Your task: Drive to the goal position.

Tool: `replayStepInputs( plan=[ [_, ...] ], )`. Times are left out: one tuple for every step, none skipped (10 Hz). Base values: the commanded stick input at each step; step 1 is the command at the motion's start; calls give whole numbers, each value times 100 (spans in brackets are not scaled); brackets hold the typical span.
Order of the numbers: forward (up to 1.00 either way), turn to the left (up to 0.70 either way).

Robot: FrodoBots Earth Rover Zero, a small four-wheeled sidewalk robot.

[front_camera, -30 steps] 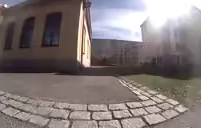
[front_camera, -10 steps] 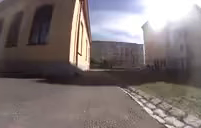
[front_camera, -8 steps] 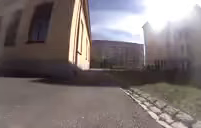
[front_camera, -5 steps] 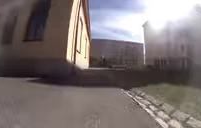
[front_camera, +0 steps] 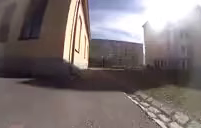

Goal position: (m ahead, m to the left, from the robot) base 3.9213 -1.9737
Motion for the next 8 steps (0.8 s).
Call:
replayStepInputs(
  plan=[
    [0,0],
    [0,0],
    [0,0],
    [0,0],
    [0,0],
    [0,0],
    [0,0],
    [21,0]
  ],
)
